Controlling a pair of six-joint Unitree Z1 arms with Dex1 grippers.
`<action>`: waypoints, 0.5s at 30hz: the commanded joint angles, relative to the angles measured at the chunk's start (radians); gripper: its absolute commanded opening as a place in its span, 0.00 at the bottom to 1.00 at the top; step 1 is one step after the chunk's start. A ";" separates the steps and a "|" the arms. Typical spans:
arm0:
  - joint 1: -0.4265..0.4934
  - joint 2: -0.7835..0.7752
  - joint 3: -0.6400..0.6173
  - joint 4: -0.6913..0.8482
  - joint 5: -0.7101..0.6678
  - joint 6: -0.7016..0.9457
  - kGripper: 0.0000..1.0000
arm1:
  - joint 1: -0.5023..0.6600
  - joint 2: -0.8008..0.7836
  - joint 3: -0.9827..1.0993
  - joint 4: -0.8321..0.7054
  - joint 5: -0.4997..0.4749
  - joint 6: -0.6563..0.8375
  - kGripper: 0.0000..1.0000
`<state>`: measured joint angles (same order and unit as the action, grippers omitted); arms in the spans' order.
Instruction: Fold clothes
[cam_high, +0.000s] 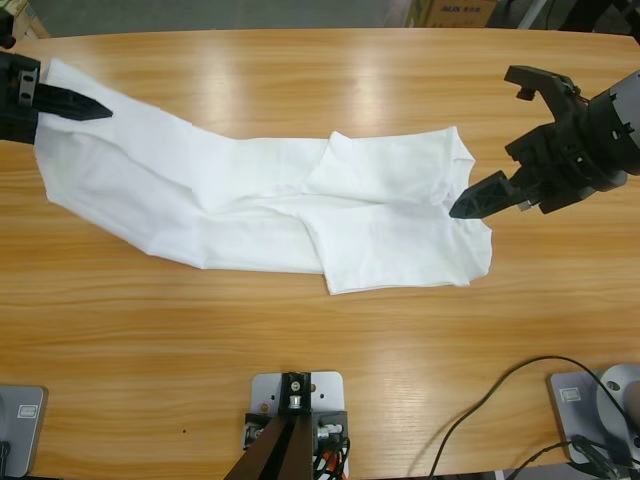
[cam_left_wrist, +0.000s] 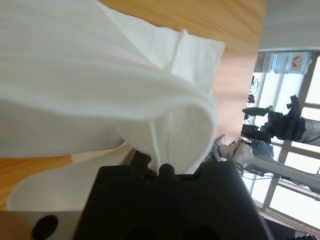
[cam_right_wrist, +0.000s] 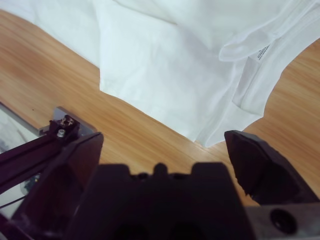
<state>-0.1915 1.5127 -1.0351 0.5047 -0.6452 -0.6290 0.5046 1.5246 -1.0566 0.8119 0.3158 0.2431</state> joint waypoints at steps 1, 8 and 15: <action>-0.125 0.069 -0.137 0.058 0.028 -0.049 0.00 | 0.010 0.001 0.053 -0.021 0.017 0.012 0.99; -0.230 0.160 -0.269 0.091 0.039 -0.083 0.00 | 0.009 0.000 0.056 -0.033 0.019 0.012 0.99; -0.319 0.264 -0.372 0.106 0.041 -0.111 0.00 | -0.014 -0.029 0.061 -0.036 -0.014 0.015 0.99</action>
<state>-0.4400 1.6513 -1.3395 0.5859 -0.6221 -0.7140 0.5047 1.5240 -1.0284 0.7867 0.3164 0.2431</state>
